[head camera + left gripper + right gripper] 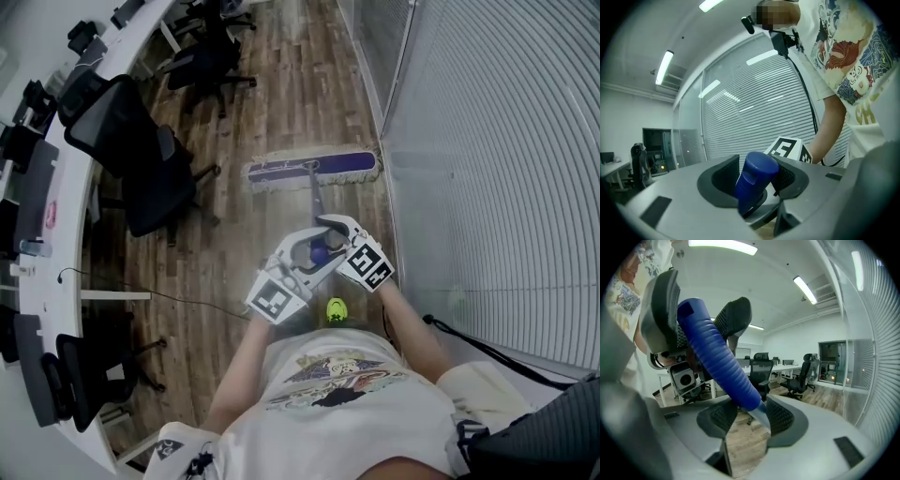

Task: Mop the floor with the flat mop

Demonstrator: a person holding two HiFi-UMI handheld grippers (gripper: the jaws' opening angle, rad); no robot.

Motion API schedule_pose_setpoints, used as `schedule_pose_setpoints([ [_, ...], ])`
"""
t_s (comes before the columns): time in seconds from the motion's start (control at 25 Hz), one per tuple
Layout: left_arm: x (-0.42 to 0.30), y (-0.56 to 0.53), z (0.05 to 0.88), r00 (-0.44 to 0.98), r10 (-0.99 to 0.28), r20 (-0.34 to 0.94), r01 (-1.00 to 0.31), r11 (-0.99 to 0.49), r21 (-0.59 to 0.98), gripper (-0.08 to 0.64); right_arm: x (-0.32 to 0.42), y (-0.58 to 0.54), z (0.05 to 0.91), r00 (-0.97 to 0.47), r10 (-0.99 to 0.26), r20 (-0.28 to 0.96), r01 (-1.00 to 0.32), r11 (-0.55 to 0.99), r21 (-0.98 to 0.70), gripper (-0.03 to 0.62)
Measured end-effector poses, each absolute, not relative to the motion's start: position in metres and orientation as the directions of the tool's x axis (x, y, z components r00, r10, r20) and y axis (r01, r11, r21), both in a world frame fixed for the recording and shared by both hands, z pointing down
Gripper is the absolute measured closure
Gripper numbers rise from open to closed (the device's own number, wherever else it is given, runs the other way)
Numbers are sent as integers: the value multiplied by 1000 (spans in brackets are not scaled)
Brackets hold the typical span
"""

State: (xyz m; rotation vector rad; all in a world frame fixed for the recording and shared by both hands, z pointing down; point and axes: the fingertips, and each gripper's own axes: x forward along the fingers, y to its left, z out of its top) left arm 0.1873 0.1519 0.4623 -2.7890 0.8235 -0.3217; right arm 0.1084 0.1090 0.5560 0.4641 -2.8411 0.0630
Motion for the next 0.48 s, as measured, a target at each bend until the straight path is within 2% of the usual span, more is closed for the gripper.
schedule_pose_setpoints([
  [0.2, 202, 113, 460, 818, -565, 110, -525, -811, -259, 399, 125, 68, 557, -907, -350, 236, -362, 932, -8, 408],
  [0.48, 187, 64, 461, 829, -554, 83, -527, -821, -219, 377, 110, 20, 557, -902, -351, 250, -364, 931, -6, 408],
])
